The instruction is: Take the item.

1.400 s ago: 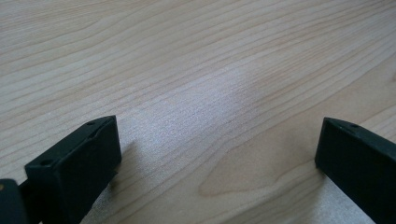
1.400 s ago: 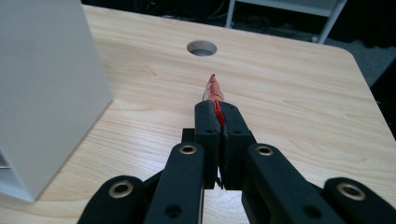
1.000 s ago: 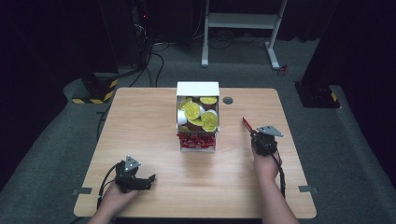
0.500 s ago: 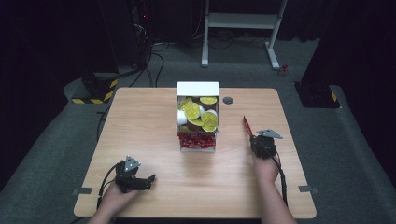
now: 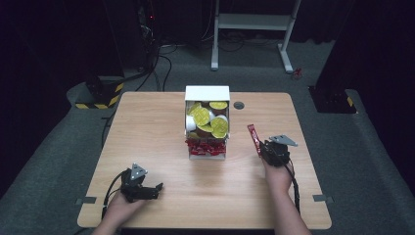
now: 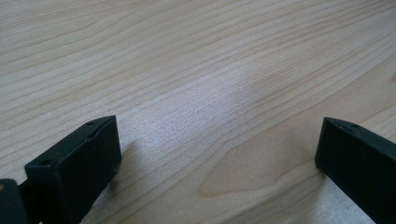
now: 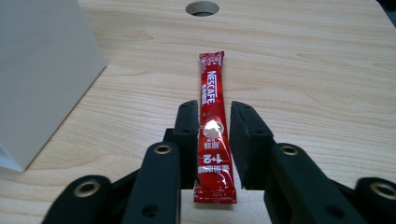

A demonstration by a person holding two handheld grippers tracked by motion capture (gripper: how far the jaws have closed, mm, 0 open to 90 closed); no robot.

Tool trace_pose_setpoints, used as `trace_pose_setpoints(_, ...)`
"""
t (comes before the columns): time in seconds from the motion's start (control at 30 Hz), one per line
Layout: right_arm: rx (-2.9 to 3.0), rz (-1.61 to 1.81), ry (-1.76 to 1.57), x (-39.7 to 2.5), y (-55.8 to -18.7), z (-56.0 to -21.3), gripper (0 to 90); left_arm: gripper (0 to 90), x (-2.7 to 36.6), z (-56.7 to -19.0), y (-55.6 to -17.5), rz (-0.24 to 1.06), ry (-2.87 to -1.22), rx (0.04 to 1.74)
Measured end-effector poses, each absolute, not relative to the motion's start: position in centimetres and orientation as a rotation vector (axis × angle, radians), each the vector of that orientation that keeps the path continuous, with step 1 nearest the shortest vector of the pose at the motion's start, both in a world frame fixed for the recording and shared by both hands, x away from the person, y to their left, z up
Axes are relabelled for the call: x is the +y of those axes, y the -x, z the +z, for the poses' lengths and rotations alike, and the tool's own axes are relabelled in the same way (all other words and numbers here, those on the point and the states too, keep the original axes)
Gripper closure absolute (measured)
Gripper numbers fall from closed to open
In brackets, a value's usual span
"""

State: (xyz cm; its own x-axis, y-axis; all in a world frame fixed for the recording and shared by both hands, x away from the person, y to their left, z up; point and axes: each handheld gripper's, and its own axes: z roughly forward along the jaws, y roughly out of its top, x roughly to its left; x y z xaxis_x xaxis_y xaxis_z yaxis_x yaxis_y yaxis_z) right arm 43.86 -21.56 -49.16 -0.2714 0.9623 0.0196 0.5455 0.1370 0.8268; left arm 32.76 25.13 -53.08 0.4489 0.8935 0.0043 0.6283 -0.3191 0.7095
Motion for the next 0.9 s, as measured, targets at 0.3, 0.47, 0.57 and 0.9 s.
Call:
trace_pose_setpoints(0.3,1.905,1.040,-1.440,-21.4,-42.8,-48.1,47.4,0.5,25.1,-53.1,-32.8,0.533,-2.061,1.268)
trace_pose_setpoints(0.47,1.930,1.064,-1.425,-21.1,-41.9,-47.6,35.2,0.5,25.1,-53.1,-32.8,0.534,-2.061,1.268)
trace_pose_setpoints(0.57,1.933,1.089,-1.416,-20.8,-41.4,-47.2,31.1,0.5,25.1,-53.1,-32.8,0.533,-2.057,1.270)
trace_pose_setpoints(0.9,1.923,1.143,-1.395,-20.2,-38.9,-46.2,23.7,0.5,25.1,-53.1,-32.7,0.531,-2.057,1.272)
